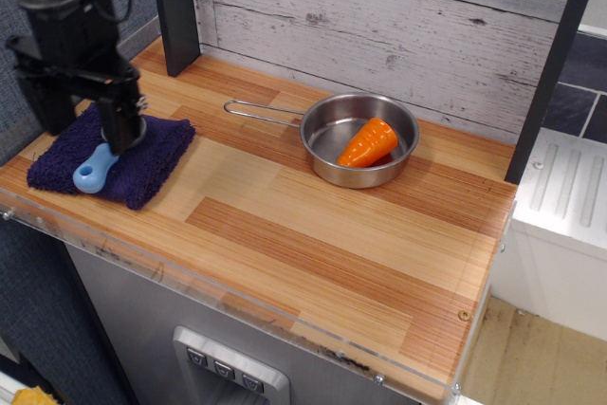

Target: Put the spoon above the napkin.

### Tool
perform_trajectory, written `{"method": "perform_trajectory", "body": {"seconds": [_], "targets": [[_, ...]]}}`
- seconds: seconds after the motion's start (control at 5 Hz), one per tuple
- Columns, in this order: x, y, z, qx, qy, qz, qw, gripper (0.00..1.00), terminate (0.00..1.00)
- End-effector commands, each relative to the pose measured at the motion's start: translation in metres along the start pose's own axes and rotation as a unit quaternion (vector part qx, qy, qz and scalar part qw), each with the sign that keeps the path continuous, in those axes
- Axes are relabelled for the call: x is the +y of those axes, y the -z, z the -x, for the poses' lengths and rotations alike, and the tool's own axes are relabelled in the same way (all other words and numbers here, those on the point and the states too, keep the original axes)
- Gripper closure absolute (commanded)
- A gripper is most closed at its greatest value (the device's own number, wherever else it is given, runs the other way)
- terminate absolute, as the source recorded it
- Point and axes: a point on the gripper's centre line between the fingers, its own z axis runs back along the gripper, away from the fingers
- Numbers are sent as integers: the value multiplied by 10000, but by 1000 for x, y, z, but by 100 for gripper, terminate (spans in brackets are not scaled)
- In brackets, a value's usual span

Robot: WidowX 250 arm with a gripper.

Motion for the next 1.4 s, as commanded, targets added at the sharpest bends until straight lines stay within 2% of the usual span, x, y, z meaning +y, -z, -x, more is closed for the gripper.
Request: {"method": "perform_trajectory", "body": {"seconds": [0.0, 0.6, 0.8, 1.2], "targets": [[18, 21, 3, 24, -201, -118, 9997, 0, 0], [15, 52, -10, 384, -67, -133, 9992, 0, 0], [5, 47, -14, 328, -14, -141, 9994, 100, 0], [0, 13, -18, 8, -8, -30, 10000, 100, 0]]}}
